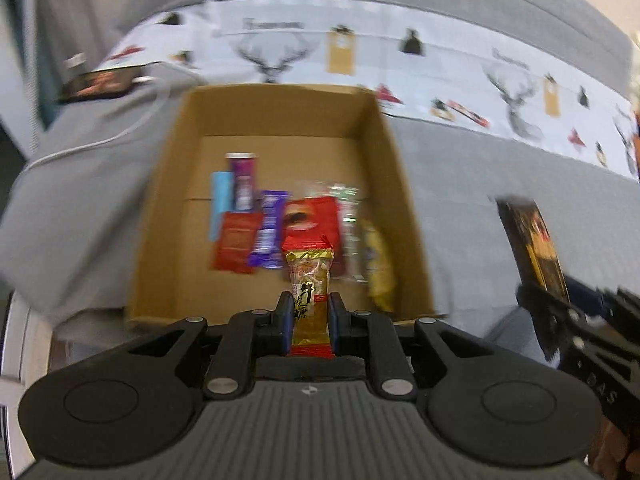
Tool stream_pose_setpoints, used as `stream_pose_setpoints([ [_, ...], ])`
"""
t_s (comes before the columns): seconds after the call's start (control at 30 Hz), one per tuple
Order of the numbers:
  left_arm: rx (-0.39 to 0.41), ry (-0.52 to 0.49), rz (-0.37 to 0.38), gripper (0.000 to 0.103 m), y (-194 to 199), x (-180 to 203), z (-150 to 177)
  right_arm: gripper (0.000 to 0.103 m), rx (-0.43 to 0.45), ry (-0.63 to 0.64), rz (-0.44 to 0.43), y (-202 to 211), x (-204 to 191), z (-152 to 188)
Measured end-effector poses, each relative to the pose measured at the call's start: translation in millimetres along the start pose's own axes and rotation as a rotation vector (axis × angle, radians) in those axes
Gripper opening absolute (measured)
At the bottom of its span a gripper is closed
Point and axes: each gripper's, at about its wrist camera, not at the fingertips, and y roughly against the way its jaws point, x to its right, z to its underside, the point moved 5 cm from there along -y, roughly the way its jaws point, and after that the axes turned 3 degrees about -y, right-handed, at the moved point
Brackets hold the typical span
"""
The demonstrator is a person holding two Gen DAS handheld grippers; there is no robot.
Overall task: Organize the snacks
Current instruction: 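Grasp the dark biscuit pack with the right tool while the left holds the candy, then carry the red-gold candy and dark biscuit pack over the box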
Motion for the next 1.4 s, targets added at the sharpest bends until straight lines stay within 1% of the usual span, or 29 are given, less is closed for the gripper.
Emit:
stream_pose_setpoints([
  [0.1, 0.025, 0.036, -0.017, 0.019, 13.5, -28.4, 7.7, 0.042, -0.023, 0.019, -0.018, 1.4, -21.8, 6.8],
  [0.2, 0.041, 0.057, -0.029, 0.019, 20.6, -45.4, 13.4, 0.042, -0.032, 0.051, -0.023, 3.7, -40.9, 11.3],
  [0.43, 0.08, 0.079, -0.055, 0.019, 28.9, -67.6, 24.1, 0.042, -0.022, 0.089, -0.003, 9.7, -60.0, 8.9],
  [0.67, 0.09, 0.088, -0.036, 0.019, 31.9, -72.1, 29.2, 0.042, -0.018, 0.102, 0.009, 14.1, -66.1, 11.3],
  [1.4, 0.102, 0.1, -0.031, 0.019, 30.4, -78.6, 29.3, 0.042, -0.007, 0.123, 0.024, 16.9, -70.9, 9.6],
])
